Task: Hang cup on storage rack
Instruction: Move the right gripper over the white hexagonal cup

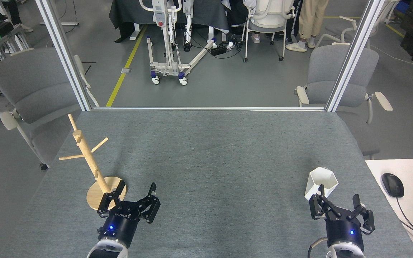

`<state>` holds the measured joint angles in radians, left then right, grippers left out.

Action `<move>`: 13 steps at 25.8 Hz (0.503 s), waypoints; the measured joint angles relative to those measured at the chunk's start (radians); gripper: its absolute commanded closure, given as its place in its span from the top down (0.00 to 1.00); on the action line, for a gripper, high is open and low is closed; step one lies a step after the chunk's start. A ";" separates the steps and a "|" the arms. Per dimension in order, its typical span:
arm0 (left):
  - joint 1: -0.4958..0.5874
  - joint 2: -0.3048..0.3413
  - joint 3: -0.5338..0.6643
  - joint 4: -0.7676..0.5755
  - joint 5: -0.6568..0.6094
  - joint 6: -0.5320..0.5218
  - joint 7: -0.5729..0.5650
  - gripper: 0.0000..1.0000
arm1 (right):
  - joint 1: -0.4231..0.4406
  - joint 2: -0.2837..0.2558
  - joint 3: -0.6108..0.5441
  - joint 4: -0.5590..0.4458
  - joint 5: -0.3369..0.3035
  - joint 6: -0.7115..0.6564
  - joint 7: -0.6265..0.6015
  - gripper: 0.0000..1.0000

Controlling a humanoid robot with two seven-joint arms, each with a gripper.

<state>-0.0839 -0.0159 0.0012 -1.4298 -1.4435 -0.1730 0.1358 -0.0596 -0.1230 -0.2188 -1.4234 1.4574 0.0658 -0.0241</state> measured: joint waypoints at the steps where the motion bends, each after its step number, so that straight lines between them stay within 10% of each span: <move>1: 0.002 0.001 0.000 0.000 0.000 0.000 0.000 1.00 | -0.003 0.003 0.002 0.014 0.013 0.006 0.000 1.00; 13: 0.004 0.009 0.036 -0.002 0.000 -0.004 0.002 0.99 | -0.091 -0.062 0.040 0.198 0.062 -0.055 -0.074 1.00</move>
<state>-0.0798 -0.0071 0.0376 -1.4313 -1.4436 -0.1772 0.1374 -0.1511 -0.1852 -0.1784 -1.2250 1.5193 0.0108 -0.0979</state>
